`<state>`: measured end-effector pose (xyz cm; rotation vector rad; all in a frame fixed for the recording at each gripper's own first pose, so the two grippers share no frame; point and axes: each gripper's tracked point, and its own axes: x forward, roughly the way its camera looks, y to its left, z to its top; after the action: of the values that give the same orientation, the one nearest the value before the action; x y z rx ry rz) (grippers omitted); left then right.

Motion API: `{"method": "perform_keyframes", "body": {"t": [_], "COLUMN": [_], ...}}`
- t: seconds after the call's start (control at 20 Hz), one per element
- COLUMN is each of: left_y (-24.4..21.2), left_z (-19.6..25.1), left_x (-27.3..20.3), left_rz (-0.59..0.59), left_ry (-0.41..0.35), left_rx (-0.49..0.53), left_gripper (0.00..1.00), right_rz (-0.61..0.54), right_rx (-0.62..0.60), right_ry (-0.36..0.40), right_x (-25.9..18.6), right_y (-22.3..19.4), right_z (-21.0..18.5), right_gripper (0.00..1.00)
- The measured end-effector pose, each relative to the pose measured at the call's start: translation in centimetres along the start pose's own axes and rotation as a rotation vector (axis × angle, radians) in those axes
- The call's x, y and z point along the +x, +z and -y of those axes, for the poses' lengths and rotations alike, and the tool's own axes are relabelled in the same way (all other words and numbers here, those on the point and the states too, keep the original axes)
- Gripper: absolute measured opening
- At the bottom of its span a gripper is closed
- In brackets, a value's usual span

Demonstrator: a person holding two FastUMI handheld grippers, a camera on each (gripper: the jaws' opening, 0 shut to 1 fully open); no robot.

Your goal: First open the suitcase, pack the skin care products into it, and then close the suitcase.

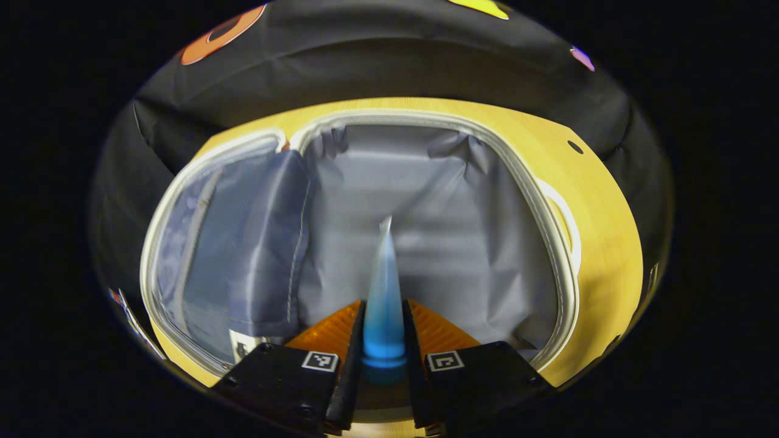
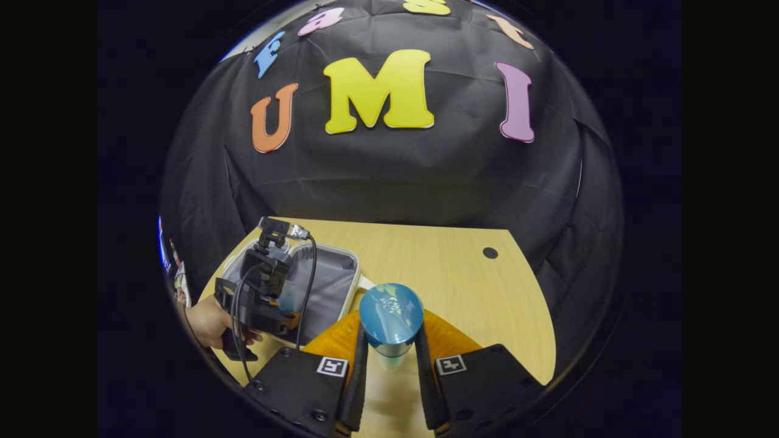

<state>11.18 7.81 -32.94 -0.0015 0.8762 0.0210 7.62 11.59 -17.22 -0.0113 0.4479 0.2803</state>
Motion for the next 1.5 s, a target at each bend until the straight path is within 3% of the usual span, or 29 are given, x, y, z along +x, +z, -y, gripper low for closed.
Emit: {"method": "perform_keyframes", "body": {"t": [0.15,0.25,0.5,0.6,0.65,0.7,0.9,1.1,1.3,1.5], "left_y": [-0.4,-0.2,2.9,4.3,4.9,5.4,6.9,7.7,7.6,7.4], "left_z": [-0.2,-0.1,0.2,-0.7,-1.3,-1.9,-3.1,-5.1,-8.1,-10.0], "left_x": [0.1,-0.5,-5.8,-9.0,-10.7,-12.6,-19.1,-24.8,-28.9,-29.2], "left_rz": [-0.017,-0.003,0.188,0.296,0.348,0.400,0.599,0.763,0.853,0.863], "left_ry": [-0.011,-0.010,-0.035,-0.024,-0.022,-0.020,-0.035,-0.042,0.004,0.055], "left_rx": [-0.014,-0.015,0.011,0.025,0.026,0.023,0.051,0.073,0.061,0.101], "left_gripper": [0.42,0.56,0.82,0.84,0.92,0.87,0.92,0.93,0.94,0.94], "right_rz": [-0.004,-0.007,0.015,0.045,0.059,0.061,0.045,-0.062,-0.170,-0.261], "right_rx": [-0.016,-0.034,-0.054,-0.073,-0.074,-0.067,-0.021,-0.020,-0.042,-0.029], "right_ry": [0.005,0.013,0.047,0.049,0.055,0.072,0.123,0.161,0.128,0.118], "right_x": [0.0,0.0,1.0,1.9,2.4,3.1,6.2,9.4,11.3,12.3], "right_y": [0.1,0.1,1.8,3.2,3.9,4.1,4.1,0.3,-4.1,-6.9], "right_z": [-0.4,-1.0,-3.5,-4.8,-5.7,-7.0,-12.0,-16.5,-17.8,-18.2], "right_gripper": [0.33,0.33,0.35,0.35,0.38,0.35,0.36,0.36,0.35,0.36]}}
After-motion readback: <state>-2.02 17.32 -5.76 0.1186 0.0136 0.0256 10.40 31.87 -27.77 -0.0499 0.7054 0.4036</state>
